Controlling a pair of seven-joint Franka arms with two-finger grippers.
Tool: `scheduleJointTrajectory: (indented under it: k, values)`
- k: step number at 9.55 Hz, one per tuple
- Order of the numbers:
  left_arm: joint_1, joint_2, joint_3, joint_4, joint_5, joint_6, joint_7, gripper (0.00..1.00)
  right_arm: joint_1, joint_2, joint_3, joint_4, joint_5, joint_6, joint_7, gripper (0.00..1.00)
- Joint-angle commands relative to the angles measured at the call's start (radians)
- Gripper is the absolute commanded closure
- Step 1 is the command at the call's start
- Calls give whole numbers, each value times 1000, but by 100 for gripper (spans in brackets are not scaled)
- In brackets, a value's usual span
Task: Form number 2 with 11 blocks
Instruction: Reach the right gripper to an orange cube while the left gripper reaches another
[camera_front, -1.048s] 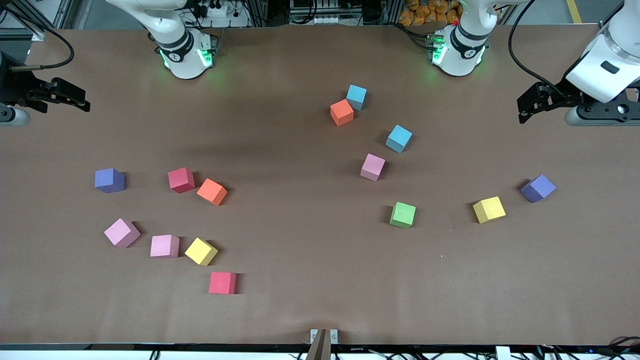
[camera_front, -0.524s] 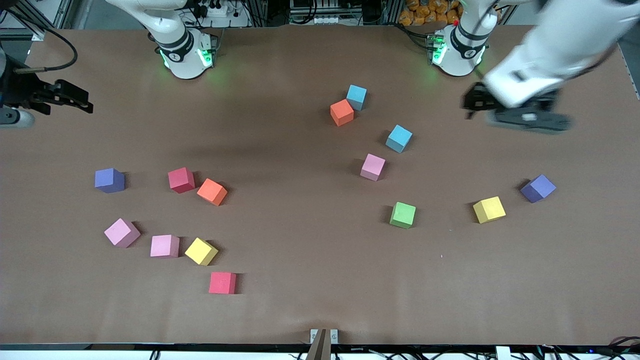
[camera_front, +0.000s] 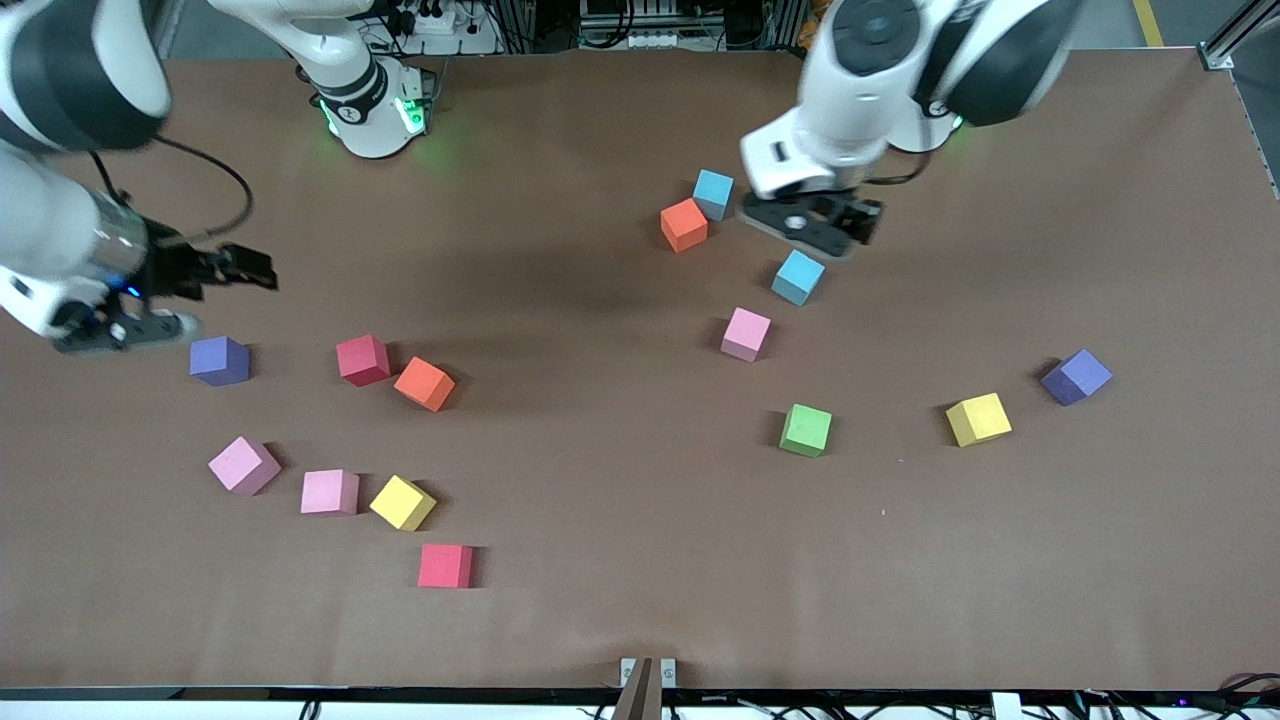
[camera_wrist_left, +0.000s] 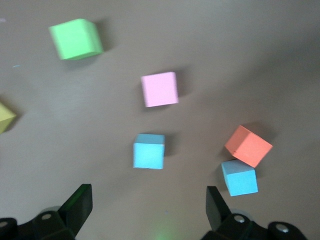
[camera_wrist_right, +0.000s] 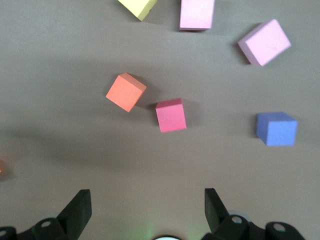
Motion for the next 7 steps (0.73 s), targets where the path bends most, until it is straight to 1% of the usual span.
scheduleJointTrajectory:
  k: [1, 2, 3, 4, 5, 6, 7]
  values:
    - [-3, 10, -84, -130, -22, 144, 20, 0, 63, 59, -3, -4, 18, 63, -35, 0]
    - [-36, 43, -91, -152, -22, 174, 19, 0, 91, 86, -3, -11, 17, 109, -70, 0]
    - [-76, 89, -91, -169, -17, 211, 17, 0, 113, 116, -3, -34, 14, 170, -146, 0]
    - [-119, 125, -89, -172, -12, 234, -3, 0, 119, 126, -3, -100, 15, 271, -241, 0]
    - [-156, 163, -89, -176, -6, 248, -9, 0, 120, 131, -3, -183, 15, 403, -332, 0]
    - [-180, 189, -89, -187, 6, 278, -10, 0, 125, 154, -2, -212, 17, 474, -407, 0]
    - [-199, 215, -89, -209, 20, 332, -13, 0, 128, 192, -2, -213, 20, 496, -476, 0]
